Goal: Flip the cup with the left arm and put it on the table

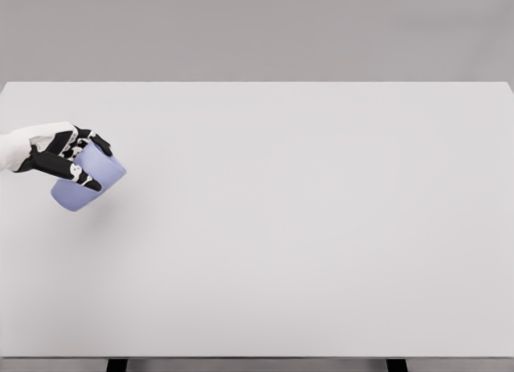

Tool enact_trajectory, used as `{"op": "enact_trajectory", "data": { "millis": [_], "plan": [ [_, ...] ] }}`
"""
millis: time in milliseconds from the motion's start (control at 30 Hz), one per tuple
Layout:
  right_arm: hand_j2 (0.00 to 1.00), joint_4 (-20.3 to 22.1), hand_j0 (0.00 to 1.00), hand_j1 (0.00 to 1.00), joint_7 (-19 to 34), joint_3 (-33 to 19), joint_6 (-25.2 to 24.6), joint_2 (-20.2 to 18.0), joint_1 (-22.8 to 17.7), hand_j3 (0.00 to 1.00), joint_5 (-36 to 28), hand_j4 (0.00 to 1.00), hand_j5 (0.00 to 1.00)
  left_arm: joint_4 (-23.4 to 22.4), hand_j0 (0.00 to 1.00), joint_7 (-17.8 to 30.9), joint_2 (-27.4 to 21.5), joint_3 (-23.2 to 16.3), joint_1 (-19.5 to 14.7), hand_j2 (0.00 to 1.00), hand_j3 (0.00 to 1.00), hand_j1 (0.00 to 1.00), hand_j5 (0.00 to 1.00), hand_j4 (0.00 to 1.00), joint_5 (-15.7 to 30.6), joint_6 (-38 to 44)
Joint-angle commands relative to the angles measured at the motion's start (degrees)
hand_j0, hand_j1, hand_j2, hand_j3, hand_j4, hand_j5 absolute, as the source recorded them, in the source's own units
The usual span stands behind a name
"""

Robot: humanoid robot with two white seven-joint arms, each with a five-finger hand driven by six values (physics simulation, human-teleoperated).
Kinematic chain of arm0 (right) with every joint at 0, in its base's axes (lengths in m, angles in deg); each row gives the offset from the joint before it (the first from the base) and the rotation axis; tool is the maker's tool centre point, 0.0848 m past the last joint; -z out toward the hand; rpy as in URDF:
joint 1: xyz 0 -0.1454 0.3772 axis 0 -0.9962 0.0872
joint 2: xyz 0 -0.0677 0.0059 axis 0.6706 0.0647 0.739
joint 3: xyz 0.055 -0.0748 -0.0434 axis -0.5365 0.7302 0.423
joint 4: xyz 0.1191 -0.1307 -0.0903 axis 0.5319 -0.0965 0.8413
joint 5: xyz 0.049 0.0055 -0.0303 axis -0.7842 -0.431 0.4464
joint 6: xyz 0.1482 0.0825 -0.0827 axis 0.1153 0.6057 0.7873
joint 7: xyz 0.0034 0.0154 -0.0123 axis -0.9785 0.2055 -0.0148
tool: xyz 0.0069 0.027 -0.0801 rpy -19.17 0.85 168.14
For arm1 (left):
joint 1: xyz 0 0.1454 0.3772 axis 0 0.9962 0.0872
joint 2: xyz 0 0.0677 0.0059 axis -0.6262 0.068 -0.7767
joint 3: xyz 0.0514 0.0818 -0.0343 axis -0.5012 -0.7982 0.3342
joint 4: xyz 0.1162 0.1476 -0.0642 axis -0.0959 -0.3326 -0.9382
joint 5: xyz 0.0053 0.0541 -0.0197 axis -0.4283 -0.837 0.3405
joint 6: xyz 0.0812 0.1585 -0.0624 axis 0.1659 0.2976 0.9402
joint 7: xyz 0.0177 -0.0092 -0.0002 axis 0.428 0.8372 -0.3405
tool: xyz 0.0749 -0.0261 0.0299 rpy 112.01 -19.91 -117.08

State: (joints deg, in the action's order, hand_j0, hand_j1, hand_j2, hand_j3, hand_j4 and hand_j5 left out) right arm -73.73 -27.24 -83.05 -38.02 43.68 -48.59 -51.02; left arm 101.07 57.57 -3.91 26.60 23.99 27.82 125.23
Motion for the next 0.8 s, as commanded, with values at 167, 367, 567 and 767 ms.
{"op": "enact_trajectory", "data": {
  "millis": [167, 367, 567, 767],
  "plan": [
    [1.0, 0.0, 1.0, 1.0, 0.01, 0.01, 0.0, 0.0, 0.0, 1.0, 0.0, 1.0, 1.0, -0.26, 0.45, 0.14, 0.38, 0.29, 0.0, 0.45, 0.45, 0.45, 0.45, 0.45, -0.31, -0.25],
    [1.0, 0.0, 1.0, 1.0, 0.01, 0.01, 0.0, 0.0, 0.0, 1.0, 0.0, 1.0, 1.0, -3.25, 0.45, 0.14, 3.19, 1.0, 0.09, 0.45, 0.45, 0.45, 0.45, 0.45, -0.31, -14.24],
    [1.0, 0.0, 1.0, 1.0, 0.01, 0.01, 0.0, 0.0, 0.0, 1.0, 0.0, 1.0, 1.0, -6.68, 0.45, 0.14, 5.22, 1.0, 0.09, 0.45, 0.45, 0.45, 0.45, 0.45, -0.22, -24.35],
    [1.0, 0.0, 1.0, 1.0, 0.01, 0.01, 0.0, 0.0, 0.0, 1.0, 0.0, 1.0, 1.0, -12.48, 0.45, 0.14, 7.5, 1.0, 0.35, 0.45, 0.45, 0.45, 0.45, 0.45, 0.57, -36.65]
  ]
}}
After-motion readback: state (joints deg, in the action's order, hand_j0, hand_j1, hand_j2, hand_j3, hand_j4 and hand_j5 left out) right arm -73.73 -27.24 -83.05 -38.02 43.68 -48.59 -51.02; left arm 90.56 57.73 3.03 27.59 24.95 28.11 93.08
